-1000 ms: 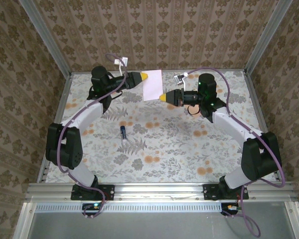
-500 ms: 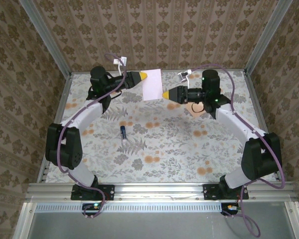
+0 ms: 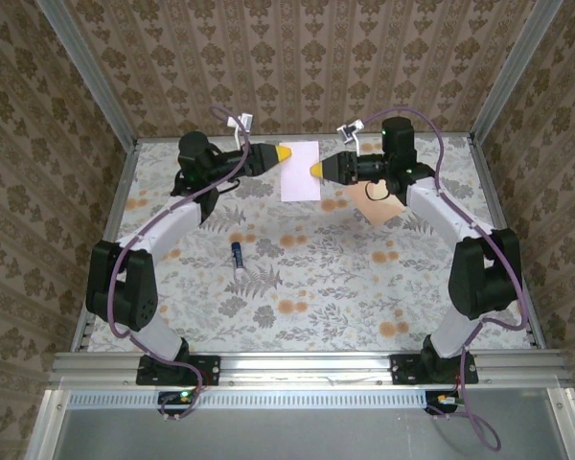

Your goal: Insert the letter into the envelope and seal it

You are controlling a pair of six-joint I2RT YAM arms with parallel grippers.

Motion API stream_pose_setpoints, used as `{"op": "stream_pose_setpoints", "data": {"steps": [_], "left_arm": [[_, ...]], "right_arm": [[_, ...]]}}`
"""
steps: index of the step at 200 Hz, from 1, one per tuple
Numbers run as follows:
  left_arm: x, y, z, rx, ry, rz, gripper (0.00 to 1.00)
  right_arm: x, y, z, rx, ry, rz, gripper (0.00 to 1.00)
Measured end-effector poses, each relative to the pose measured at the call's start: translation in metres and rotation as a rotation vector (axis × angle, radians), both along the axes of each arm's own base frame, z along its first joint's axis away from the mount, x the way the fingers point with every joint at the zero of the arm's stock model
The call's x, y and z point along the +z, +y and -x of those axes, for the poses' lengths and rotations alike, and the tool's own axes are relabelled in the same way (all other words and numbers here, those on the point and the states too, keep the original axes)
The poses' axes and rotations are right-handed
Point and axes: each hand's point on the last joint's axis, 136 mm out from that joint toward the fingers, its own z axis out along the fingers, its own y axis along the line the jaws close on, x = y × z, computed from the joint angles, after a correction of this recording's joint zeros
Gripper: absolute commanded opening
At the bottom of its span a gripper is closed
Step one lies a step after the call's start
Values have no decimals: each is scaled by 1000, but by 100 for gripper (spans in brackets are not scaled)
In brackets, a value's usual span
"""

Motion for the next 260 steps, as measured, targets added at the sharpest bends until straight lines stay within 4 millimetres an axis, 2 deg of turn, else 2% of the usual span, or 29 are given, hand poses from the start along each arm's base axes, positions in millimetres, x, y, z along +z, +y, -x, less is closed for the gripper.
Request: {"op": "stream_pose_setpoints", "data": {"steps": [41,71,80,111,181,189,196,214,221,231,242,252,260], "left_arm": [[0,0,0,-4,2,-1,0],[0,0,0,-4,4,0,0],[1,0,1,-4,3,3,0],[4,0,1,-7,-7,10,0],[1,2,-3,-2,-7,9,0],[1,4,-4,2,-7,9,0],[1,5,-5,5,-7,9,0],[0,7,-6,10,-7,9,0],[0,8,-7,11,-6,9,4],[-1,8,-7,13,-4,8,19],[-3,9,-7,15,0,6,27],[-6,11,-9,20,10,4,47],[-10,13,-10,26,14,0,57]], "right_arm": [[8,3,6,47,0,-28,80],[13,11,15,97,-4,-49,71],[15,13,18,113,-5,-54,66],[18,18,24,141,2,-66,40],[20,17,23,138,6,-77,15],[20,17,22,134,9,-78,10],[20,17,22,133,12,-79,0],[20,17,21,125,14,-81,0],[21,17,20,122,14,-82,0],[20,18,19,118,22,-82,0],[19,18,18,109,33,-84,0],[18,17,16,97,42,-85,0],[18,17,14,84,50,-85,0]]}}
